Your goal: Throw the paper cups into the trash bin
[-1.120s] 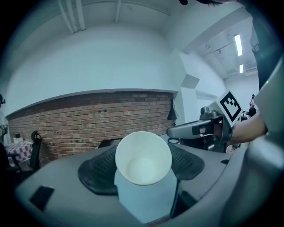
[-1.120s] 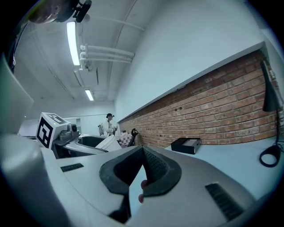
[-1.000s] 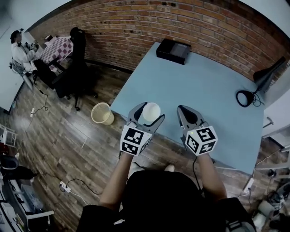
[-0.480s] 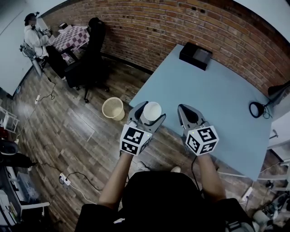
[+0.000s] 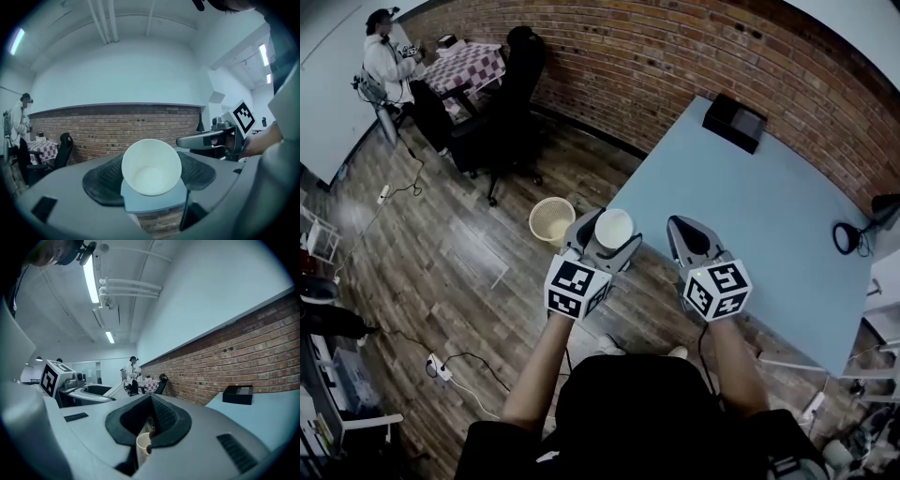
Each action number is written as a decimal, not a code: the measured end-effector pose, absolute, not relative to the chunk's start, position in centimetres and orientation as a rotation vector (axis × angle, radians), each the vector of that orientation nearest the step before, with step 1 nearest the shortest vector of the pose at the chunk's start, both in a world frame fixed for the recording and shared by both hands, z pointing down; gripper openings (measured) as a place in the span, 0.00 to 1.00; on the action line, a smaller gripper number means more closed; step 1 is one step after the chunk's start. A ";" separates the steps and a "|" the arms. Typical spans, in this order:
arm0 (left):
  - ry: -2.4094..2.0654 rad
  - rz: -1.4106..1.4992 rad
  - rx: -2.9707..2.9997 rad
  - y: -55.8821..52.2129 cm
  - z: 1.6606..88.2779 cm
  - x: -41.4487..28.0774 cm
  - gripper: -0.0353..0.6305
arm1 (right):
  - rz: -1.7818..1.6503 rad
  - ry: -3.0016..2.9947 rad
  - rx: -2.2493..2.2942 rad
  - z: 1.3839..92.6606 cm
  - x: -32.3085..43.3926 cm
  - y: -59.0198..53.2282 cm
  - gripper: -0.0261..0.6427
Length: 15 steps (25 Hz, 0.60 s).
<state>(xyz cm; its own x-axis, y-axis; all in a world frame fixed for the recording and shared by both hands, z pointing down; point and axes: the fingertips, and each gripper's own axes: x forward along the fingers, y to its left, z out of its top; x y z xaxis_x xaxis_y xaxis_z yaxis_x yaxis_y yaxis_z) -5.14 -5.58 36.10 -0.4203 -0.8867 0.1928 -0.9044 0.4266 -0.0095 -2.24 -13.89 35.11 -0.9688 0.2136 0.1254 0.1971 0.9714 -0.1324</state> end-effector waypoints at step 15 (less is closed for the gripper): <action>-2.572 0.066 1.514 3.4 36.5 -10.0 0.59 | 0.123 -2.941 -0.390 35.8 -7.2 -4.9 0.04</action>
